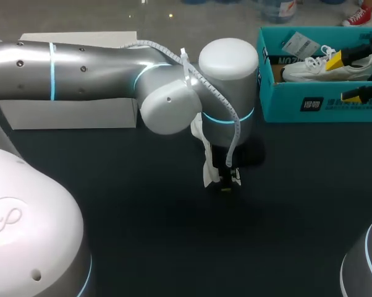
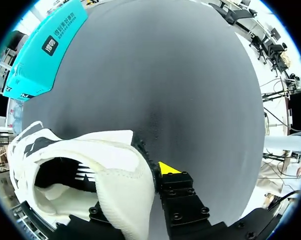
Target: Take the shoe out of the shoebox, open the shoe tongue, remove and reinsert the insole, then place the shoe into the shoebox
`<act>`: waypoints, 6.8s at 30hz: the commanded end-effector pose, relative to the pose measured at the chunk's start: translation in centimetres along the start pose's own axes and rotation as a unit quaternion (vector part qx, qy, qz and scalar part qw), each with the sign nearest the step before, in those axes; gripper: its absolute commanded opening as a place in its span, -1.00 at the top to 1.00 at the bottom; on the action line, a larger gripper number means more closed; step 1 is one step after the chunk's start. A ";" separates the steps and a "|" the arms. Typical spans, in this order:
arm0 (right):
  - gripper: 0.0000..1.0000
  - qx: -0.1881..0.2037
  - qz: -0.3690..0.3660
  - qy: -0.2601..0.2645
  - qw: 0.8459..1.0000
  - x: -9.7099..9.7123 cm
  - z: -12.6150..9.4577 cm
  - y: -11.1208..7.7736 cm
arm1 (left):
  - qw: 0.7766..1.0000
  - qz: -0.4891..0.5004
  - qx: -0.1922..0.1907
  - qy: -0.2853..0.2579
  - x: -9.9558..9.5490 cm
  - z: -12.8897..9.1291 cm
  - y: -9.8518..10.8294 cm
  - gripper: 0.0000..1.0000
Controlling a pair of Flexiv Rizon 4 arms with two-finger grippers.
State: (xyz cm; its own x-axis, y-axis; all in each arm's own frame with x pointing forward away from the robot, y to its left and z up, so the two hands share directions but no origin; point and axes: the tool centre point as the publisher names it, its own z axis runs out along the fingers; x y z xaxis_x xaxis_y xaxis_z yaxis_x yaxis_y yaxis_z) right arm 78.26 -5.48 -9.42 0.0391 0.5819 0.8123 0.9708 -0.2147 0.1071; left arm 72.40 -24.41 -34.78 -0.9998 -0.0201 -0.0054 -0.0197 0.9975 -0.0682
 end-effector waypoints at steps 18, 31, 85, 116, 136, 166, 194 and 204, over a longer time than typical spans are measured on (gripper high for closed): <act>-1.00 0.000 0.001 -0.001 1.000 0.0 0.1 0.0 | 0.999 0.030 0.042 0.011 -0.7 -15.1 1.7 1.00; -1.00 0.000 0.001 -0.001 1.000 0.0 0.1 0.0 | 0.999 0.027 0.044 0.002 -0.7 -15.5 1.7 1.00; -1.00 0.000 0.001 -0.001 1.000 0.0 0.1 0.0 | 0.996 0.011 -0.031 0.085 -13.9 -19.6 33.0 1.00; -1.00 0.000 0.001 -0.001 1.000 0.0 0.1 0.0 | 0.991 0.063 -0.082 0.082 -18.1 -21.3 42.5 1.00; -1.00 0.000 0.001 -0.001 1.000 0.0 0.1 0.0 | 0.993 0.039 -0.075 0.082 -20.8 -20.8 51.0 1.00; -1.00 0.000 0.001 -0.001 1.000 0.0 0.1 0.0 | 0.994 0.019 -0.055 0.096 -29.3 -18.6 52.5 1.00; -1.00 0.000 0.001 -0.001 1.000 0.0 0.1 0.0 | 0.843 0.523 -0.044 0.118 -30.2 -20.4 54.2 1.00; -1.00 0.000 0.001 -0.001 1.000 0.0 0.1 0.0 | 0.818 0.559 -0.049 0.130 -30.3 -20.2 54.2 1.00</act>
State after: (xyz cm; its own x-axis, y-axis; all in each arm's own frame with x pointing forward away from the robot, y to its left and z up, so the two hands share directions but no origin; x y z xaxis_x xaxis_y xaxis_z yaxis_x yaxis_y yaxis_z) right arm 78.26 -5.48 -9.42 0.0391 0.5819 0.8123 0.9708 -0.2147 0.1070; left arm 101.82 31.40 -18.15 -0.4952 0.8471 0.1927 0.8534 0.5159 -0.0748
